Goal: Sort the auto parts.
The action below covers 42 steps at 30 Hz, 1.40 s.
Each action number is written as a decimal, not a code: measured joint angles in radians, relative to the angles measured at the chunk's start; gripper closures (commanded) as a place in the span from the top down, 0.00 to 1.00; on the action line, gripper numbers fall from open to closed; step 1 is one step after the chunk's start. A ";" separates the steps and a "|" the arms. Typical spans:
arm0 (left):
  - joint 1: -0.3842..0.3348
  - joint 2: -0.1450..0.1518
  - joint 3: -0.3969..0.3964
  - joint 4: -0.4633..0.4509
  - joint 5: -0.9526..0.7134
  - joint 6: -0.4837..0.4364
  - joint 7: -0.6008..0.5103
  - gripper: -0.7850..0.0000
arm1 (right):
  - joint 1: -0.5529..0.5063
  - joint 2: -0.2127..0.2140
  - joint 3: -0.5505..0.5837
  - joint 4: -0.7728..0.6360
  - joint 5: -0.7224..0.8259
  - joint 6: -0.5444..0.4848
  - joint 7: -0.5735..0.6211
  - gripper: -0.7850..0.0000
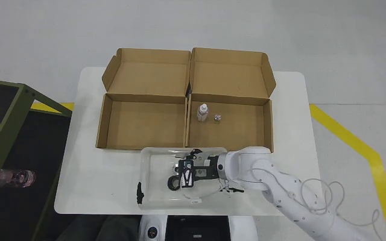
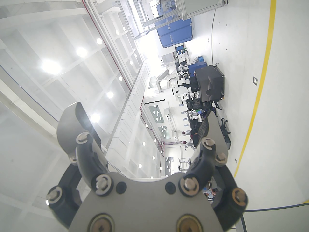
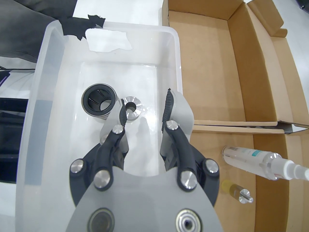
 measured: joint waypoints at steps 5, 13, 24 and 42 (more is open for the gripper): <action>0.000 0.000 0.000 0.000 0.000 0.000 0.000 1.00 | -0.008 -0.003 -0.009 0.005 -0.022 0.017 0.023 0.37; 0.000 0.000 0.000 0.000 0.000 0.000 0.000 1.00 | -0.025 -0.007 -0.019 0.013 -0.065 0.042 0.053 0.36; 0.000 0.000 0.000 0.000 0.000 0.000 0.000 1.00 | -0.020 -0.022 -0.052 0.038 -0.096 0.057 0.077 0.37; 0.000 0.000 0.000 0.000 0.000 0.000 0.000 1.00 | 0.023 -0.056 -0.097 0.103 -0.073 0.038 0.074 0.41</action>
